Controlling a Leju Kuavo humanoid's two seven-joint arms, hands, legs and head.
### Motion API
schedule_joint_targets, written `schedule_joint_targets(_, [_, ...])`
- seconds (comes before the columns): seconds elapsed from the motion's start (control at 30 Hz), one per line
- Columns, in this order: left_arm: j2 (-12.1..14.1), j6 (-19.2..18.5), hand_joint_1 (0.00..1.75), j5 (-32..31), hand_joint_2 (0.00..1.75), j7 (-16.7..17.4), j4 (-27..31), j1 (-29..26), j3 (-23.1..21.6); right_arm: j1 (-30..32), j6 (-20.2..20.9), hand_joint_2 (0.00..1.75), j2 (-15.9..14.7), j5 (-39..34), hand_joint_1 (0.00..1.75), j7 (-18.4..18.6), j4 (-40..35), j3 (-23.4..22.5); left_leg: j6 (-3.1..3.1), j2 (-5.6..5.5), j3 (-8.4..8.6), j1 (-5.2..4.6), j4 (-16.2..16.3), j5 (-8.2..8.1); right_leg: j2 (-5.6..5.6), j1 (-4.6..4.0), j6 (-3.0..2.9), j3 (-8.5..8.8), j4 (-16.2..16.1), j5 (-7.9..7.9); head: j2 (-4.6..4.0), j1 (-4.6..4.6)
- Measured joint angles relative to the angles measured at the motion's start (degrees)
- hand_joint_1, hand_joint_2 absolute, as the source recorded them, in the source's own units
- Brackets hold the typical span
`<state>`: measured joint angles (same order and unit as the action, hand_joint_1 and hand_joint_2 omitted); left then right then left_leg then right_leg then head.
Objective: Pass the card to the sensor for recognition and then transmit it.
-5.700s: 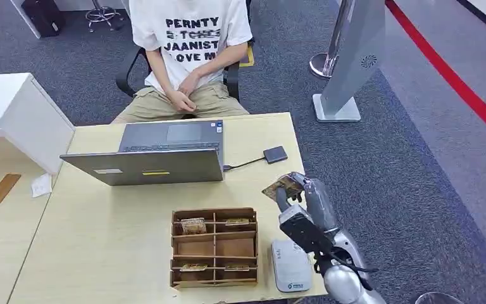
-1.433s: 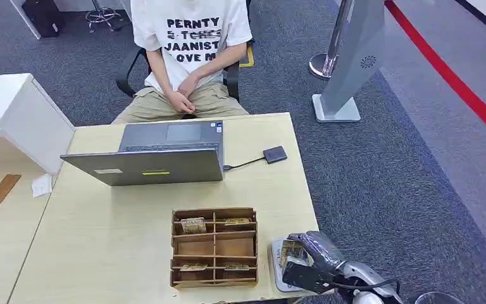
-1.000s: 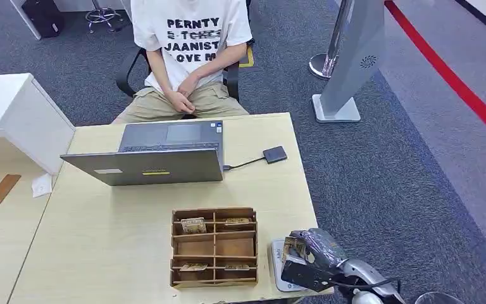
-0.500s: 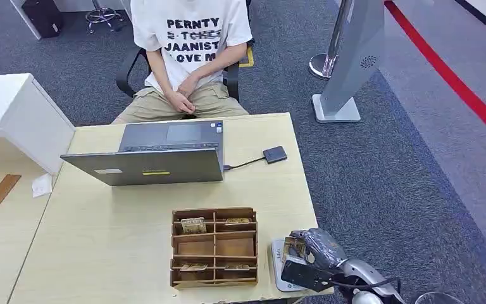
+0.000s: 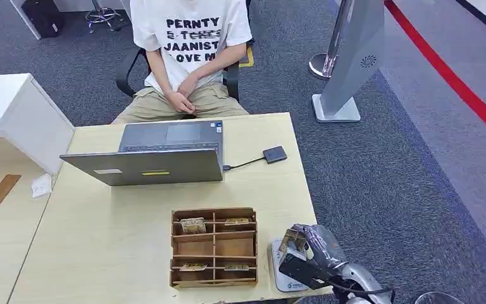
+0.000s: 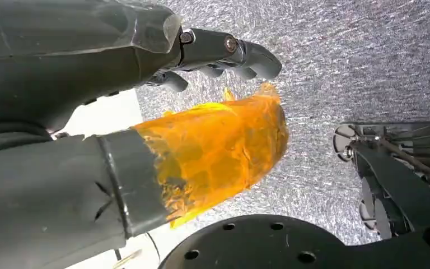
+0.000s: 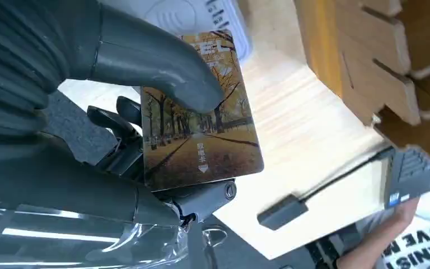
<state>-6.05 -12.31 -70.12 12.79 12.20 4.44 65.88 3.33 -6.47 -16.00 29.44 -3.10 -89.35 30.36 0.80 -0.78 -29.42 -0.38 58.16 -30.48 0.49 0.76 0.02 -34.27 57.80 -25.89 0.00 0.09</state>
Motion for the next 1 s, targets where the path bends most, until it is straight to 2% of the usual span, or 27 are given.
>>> schedule_joint_targets(0.23, [-0.2, 0.5, 0.0, 0.1, 0.0, 0.0, 0.0, 0.0, 0.4, 1.6, -4.0, 1.75, 2.6, -2.1, 1.75, -2.1, -1.8, -2.4, 0.0, 0.0, -0.01, 0.0, 0.0, 0.0, 0.0, 0.0, 0.0, 0.0, 0.0, 0.0, 0.0, 0.0])
schedule_joint_targets(0.33, [-0.2, 0.5, 0.0, 0.0, 0.0, 0.0, 0.0, 0.0, 0.4, 2.1, -4.2, 1.75, 3.1, -3.2, 1.75, -2.7, -2.6, -2.9, 0.0, 0.0, -0.01, -0.01, 0.0, 0.0, 0.0, 0.0, 0.0, 0.0, 0.0, 0.0, 0.0, 0.0])
schedule_joint_targets(0.47, [-0.2, 0.3, 0.0, -0.2, 0.0, 0.0, 0.0, 0.0, 0.4, 2.3, -0.7, 1.75, 2.9, -5.8, 1.75, -2.7, -3.0, -3.4, 0.0, 0.0, -0.01, -0.01, 0.0, 0.0, 0.0, 0.0, 0.0, 0.0, 0.0, 0.0, 0.0, 0.0])
schedule_joint_targets(0.6, [-0.1, -0.2, 0.0, -0.4, 0.0, 0.0, 0.0, 0.0, 0.4, 2.4, 3.1, 1.75, 1.4, -6.8, 1.75, -2.5, -2.8, -3.3, 0.0, 0.0, -0.01, -0.01, 0.0, 0.0, 0.0, 0.01, 0.0, 0.0, 0.0, 0.0, 0.0, 0.0])
schedule_joint_targets(0.73, [-0.1, -0.4, 0.0, -0.6, 0.0, 0.0, 0.0, 0.0, 0.4, 2.3, 5.2, 1.75, -0.1, -6.8, 1.75, -2.4, -2.2, -3.1, 0.0, 0.0, -0.01, -0.01, 0.0, 0.0, 0.0, 0.01, 0.0, 0.0, 0.0, 0.0, 0.0, 0.0])
schedule_joint_targets(1.0, [-0.1, -0.5, 0.0, -1.1, 0.0, 0.0, 0.0, 0.0, 0.4, 0.6, 7.7, 1.75, -0.3, -4.9, 1.75, -2.1, 0.7, 0.3, 0.0, 0.0, 0.0, 0.01, 0.0, 0.0, 0.0, 0.0, 0.0, -0.01, 0.0, 0.0, 0.0, -0.02])
